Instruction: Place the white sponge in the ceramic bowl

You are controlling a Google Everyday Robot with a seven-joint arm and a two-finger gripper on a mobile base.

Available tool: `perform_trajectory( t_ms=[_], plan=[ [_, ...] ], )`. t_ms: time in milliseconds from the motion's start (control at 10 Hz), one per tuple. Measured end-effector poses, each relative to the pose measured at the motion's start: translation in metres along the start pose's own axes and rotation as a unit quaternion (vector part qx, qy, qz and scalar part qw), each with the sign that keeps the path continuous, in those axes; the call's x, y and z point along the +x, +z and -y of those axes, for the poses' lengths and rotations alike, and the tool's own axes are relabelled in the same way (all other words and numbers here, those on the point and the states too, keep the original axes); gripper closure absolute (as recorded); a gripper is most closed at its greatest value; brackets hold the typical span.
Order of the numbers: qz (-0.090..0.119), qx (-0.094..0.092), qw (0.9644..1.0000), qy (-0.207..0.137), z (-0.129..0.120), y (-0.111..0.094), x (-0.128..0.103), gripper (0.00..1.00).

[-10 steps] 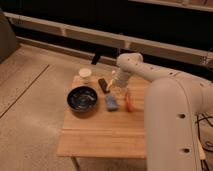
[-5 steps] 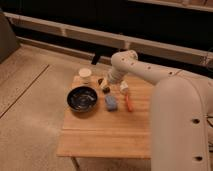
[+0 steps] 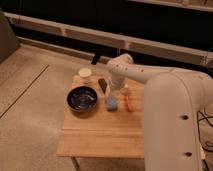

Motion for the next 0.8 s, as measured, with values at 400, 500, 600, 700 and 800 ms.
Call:
perform_trajectory(
  t_ms=[400,500,600,700,800],
  plan=[
    [-0.036,0.014,0.9979,0.052,-0.024,0.014,-0.006,0.35],
    [-0.039,0.004,0.9973,0.062,-0.031,0.017,-0.008,0.35],
    [-0.043,-0.01,0.996,0.078,-0.038,0.019,-0.012,0.35],
    [-0.045,-0.017,0.9952,0.085,-0.041,0.02,-0.014,0.35],
    [-0.049,-0.022,0.9941,0.094,-0.041,0.023,-0.016,0.35]
  ],
)
